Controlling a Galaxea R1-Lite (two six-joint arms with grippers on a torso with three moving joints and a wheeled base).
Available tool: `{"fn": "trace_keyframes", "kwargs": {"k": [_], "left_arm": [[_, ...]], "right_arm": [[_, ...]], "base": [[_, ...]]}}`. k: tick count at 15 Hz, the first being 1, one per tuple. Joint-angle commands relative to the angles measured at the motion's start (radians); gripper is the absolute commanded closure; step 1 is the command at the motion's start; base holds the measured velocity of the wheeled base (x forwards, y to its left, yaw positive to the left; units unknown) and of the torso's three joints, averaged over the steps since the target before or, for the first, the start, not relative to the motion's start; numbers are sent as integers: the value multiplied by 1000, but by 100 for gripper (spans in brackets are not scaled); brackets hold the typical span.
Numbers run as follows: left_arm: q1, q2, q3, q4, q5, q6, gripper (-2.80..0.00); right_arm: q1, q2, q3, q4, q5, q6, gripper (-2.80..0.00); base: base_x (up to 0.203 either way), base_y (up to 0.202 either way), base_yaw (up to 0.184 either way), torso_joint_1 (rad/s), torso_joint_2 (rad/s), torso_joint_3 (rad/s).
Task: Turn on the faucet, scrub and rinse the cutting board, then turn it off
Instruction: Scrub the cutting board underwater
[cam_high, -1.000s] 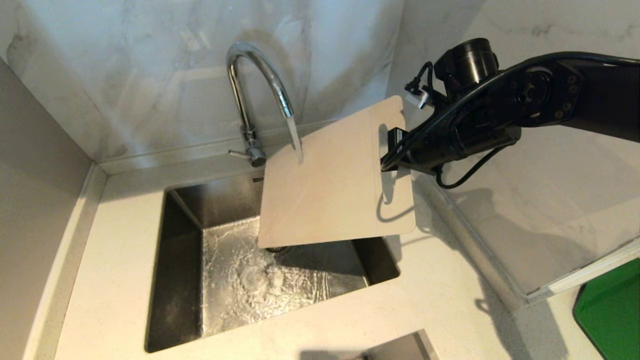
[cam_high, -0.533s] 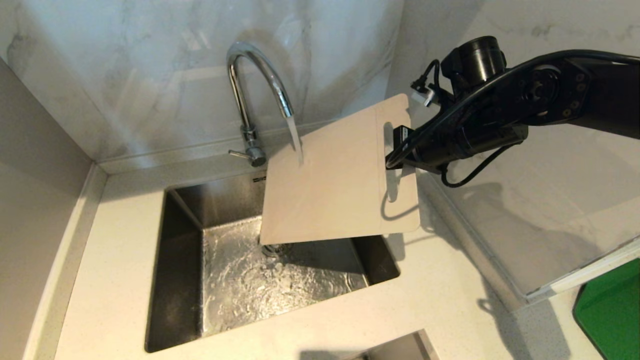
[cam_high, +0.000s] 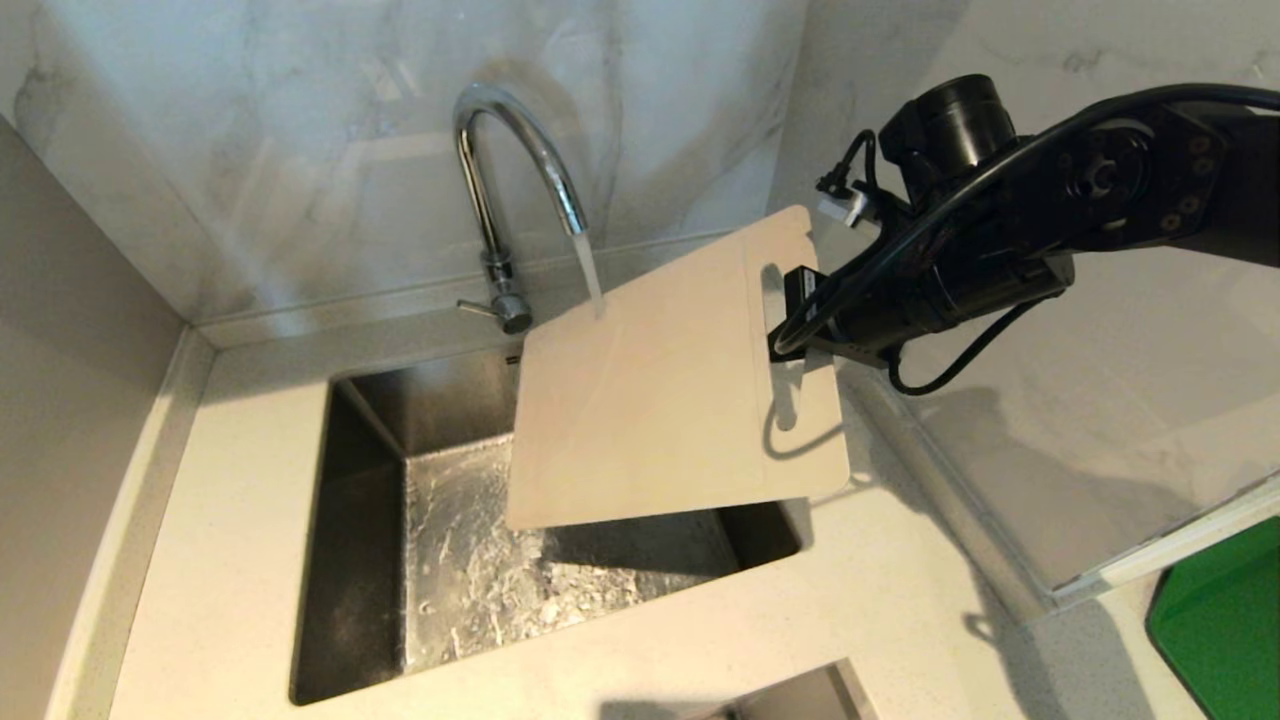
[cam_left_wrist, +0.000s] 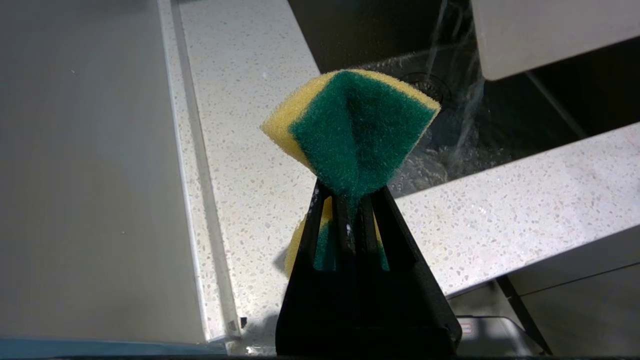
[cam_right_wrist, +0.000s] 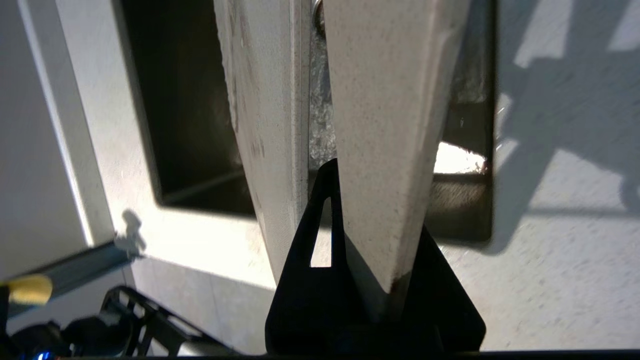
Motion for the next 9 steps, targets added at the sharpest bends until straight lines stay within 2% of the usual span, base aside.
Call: {"fn": "trace_keyframes", "kwargs": {"k": [1, 5, 9], "left_arm": [[0, 0, 2, 0, 0, 0, 0], [0, 0, 2, 0, 0, -2, 0], [0, 0, 2, 0, -1, -2, 0]], "right_arm": [[48, -54, 74, 6, 2, 3, 0], [140, -114, 176, 5, 2, 14, 0], [233, -154, 181, 4, 1, 71, 0]], "base": [[0, 0, 0, 0, 0, 0], [0, 0, 0, 0, 0, 0], [0, 0, 0, 0, 0, 0]]}}
